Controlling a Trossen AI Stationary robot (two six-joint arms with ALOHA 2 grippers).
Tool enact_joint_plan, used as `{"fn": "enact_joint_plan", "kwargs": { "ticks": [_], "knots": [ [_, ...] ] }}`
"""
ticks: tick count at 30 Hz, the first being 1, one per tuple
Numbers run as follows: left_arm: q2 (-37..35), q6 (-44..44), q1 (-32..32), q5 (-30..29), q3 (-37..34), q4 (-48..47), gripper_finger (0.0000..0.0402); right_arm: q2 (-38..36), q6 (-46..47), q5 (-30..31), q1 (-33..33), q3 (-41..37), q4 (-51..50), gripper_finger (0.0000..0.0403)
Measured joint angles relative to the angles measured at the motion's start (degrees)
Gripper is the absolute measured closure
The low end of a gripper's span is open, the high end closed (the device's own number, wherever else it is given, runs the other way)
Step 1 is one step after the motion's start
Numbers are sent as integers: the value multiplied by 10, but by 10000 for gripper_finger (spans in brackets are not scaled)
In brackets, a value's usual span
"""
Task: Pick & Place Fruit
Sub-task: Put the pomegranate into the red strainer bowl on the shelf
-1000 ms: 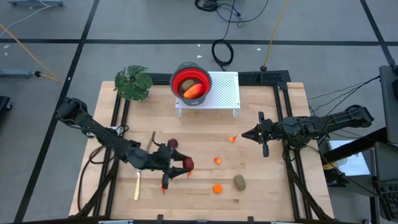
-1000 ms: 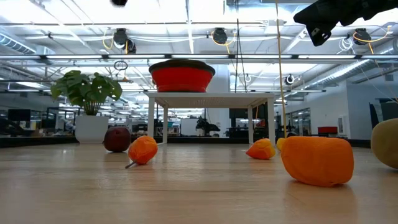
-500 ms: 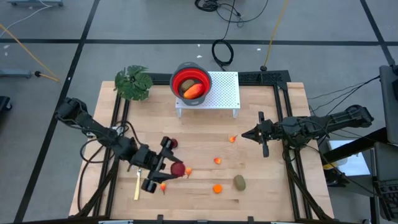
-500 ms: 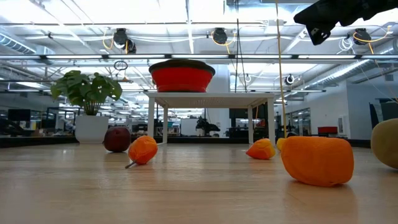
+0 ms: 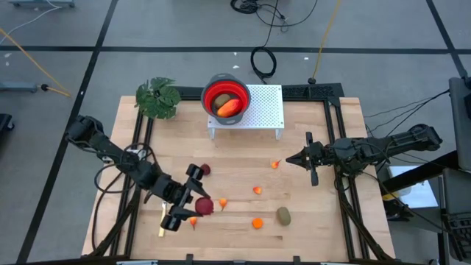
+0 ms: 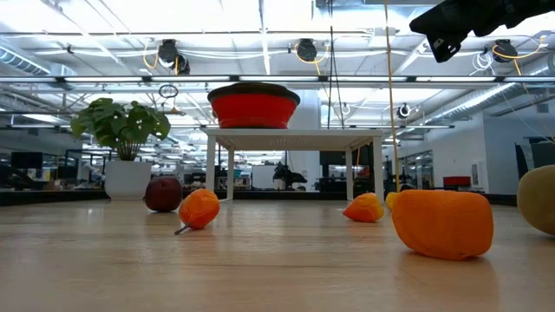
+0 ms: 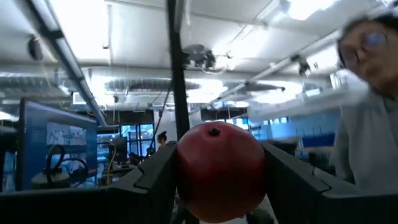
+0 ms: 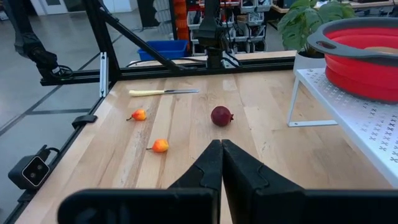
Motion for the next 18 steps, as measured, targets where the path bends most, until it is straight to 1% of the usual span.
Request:
{"fn": "enact_joint_plan", "kwargs": {
  "ticks": [3, 11, 18],
  "knots": [
    [0, -73, 0, -37, 0, 19, 201, 0, 0, 0, 0, 0, 0, 399],
    [0, -390, 0, -202, 0, 19, 202, 0, 0, 0, 0, 0, 0, 399],
    [0, -602, 0, -321, 0, 18, 202, 0, 0, 0, 0, 0, 0, 399]
  ]
}}
